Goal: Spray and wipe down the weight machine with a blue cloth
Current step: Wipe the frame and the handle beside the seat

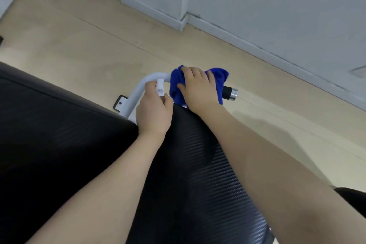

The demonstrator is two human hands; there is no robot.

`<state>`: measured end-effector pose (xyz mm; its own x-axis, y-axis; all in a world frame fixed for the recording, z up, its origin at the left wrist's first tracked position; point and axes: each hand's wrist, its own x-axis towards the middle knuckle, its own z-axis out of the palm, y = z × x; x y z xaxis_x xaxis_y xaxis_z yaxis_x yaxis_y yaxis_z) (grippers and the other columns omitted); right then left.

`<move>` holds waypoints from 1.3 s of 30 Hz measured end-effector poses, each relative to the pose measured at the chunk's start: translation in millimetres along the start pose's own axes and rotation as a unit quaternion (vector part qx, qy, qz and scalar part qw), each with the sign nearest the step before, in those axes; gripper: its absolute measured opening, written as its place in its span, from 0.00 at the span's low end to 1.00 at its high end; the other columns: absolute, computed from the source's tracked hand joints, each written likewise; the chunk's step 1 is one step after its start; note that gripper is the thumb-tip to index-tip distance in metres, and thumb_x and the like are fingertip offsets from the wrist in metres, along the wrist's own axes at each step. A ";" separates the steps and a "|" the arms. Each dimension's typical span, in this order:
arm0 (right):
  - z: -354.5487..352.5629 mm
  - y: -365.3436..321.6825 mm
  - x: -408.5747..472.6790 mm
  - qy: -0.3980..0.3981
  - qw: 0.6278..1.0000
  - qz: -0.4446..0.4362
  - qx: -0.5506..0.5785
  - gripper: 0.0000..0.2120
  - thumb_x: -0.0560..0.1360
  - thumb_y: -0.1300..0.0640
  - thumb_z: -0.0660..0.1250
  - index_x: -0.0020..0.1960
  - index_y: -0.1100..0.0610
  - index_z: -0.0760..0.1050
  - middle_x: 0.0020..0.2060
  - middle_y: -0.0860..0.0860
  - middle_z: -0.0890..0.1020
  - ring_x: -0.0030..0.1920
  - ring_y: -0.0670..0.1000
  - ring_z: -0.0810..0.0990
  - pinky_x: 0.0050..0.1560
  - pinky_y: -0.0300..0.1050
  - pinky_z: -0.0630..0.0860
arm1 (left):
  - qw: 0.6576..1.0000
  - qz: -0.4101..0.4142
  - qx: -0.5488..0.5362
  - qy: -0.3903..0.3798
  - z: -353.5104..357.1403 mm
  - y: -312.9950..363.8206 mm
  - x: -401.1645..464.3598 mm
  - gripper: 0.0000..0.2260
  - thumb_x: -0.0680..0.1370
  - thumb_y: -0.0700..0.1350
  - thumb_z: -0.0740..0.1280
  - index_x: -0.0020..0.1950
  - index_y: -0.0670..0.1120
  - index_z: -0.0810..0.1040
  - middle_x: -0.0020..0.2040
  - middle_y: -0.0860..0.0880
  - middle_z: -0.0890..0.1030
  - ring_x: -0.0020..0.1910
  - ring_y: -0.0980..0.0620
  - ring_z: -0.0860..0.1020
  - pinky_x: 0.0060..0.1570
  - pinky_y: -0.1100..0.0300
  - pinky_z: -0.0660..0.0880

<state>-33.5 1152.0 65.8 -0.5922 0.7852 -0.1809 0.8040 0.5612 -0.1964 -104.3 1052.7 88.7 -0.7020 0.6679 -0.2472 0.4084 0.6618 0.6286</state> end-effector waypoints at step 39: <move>-11.4 67.3 -8.7 -0.050 0.988 0.010 -0.145 0.11 0.70 0.56 0.64 0.50 0.59 0.68 0.41 0.53 0.74 0.37 0.54 0.68 0.41 0.46 0.63 | 1.000 -0.017 0.025 0.002 5.4 0.4 3.2 0.09 0.77 0.42 0.58 0.56 0.40 0.67 0.35 0.47 0.73 0.34 0.43 0.71 0.30 0.56 0.61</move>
<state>26.4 1186.0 65.2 -0.5662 0.7758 -0.2784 0.7886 0.6082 0.0909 -103.3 1056.9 84.1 -0.7185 0.6429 -0.2654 0.4126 0.7011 0.5816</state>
